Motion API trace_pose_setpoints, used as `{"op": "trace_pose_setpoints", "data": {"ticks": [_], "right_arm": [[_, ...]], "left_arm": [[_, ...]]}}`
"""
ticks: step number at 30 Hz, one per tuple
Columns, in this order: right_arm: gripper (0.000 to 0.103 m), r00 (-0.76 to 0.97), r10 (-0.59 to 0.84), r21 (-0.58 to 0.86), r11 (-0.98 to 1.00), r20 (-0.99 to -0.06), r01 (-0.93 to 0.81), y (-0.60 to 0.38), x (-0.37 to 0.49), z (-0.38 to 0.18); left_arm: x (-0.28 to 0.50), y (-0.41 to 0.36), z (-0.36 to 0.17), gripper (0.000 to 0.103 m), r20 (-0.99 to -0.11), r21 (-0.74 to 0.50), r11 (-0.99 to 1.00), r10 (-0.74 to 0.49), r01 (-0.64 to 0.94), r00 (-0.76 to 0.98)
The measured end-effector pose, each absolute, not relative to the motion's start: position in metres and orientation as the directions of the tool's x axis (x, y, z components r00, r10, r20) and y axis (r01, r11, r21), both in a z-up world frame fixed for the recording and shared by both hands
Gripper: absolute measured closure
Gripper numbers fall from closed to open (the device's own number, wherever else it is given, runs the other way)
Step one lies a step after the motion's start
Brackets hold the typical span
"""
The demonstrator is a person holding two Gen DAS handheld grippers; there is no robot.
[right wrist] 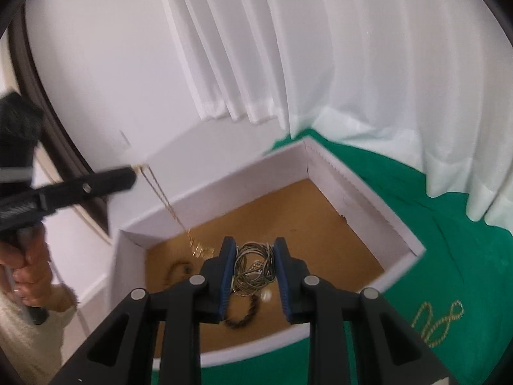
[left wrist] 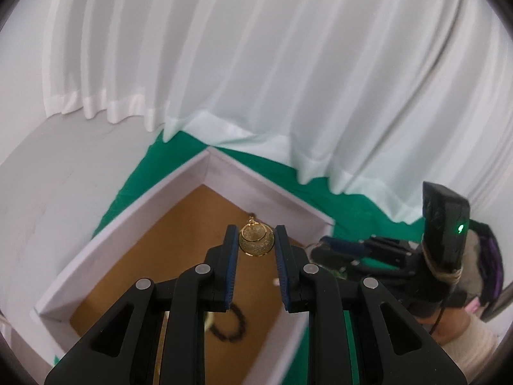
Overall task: Organize jewelry
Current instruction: 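Carry the pendant and chains into the white box and open both tools, then withdraw both tools from the box back over the cloth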
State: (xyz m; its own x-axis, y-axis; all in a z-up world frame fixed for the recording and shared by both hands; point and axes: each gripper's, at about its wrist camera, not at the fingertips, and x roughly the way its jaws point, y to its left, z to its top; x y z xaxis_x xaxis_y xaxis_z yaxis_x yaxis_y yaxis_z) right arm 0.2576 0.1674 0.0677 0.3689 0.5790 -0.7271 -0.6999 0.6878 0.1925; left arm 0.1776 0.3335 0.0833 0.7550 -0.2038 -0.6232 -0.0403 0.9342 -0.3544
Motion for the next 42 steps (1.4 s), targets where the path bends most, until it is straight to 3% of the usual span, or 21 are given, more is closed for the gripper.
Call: {"op": "trace_pose_setpoints", "data": {"ticks": [8, 10, 11, 12, 18, 27, 33, 42], "right_arm": [[0.075, 0.379, 0.458, 0.142, 0.767, -0.804, -0.626, 0.192, 0.295, -0.008], [0.049, 0.384, 0.456, 0.157, 0.783, -0.803, -0.601, 0.188, 0.295, -0.015], [0.03, 0.392, 0.461, 0.162, 0.787, -0.796, -0.595, 0.183, 0.292, -0.014], [0.027, 0.407, 0.461, 0.156, 0.79, -0.788, -0.593, 0.177, 0.288, -0.011], [0.023, 0.511, 0.406, 0.055, 0.821, -0.758, -0.569, 0.134, 0.254, 0.004], [0.023, 0.594, 0.258, -0.083, 0.871, -0.762, -0.484, 0.034, 0.189, -0.006], [0.023, 0.618, 0.159, -0.135, 0.906, -0.77, -0.402, -0.035, 0.148, -0.025], [0.022, 0.627, 0.044, -0.108, 0.973, -0.778, -0.203, -0.129, 0.095, -0.052]], "left_arm": [[0.221, 0.34, 0.005, 0.079, -0.742, -0.283, 0.95, -0.128, -0.135, 0.658], [0.222, 0.339, -0.01, 0.064, -0.776, -0.241, 0.957, -0.089, -0.163, 0.625], [0.22, 0.339, -0.014, 0.046, -0.782, -0.226, 0.959, -0.075, -0.17, 0.619], [0.217, 0.337, -0.015, 0.035, -0.783, -0.212, 0.961, -0.059, -0.177, 0.619], [0.178, 0.317, -0.005, 0.021, -0.77, -0.176, 0.971, -0.034, -0.161, 0.637], [0.1, 0.234, 0.03, 0.009, -0.715, -0.187, 0.982, -0.124, -0.018, 0.688], [0.064, 0.174, 0.033, 0.006, -0.691, -0.206, 0.973, -0.218, 0.101, 0.689], [0.05, 0.106, -0.026, 0.006, -0.733, -0.266, 0.952, -0.301, 0.15, 0.61]]}}
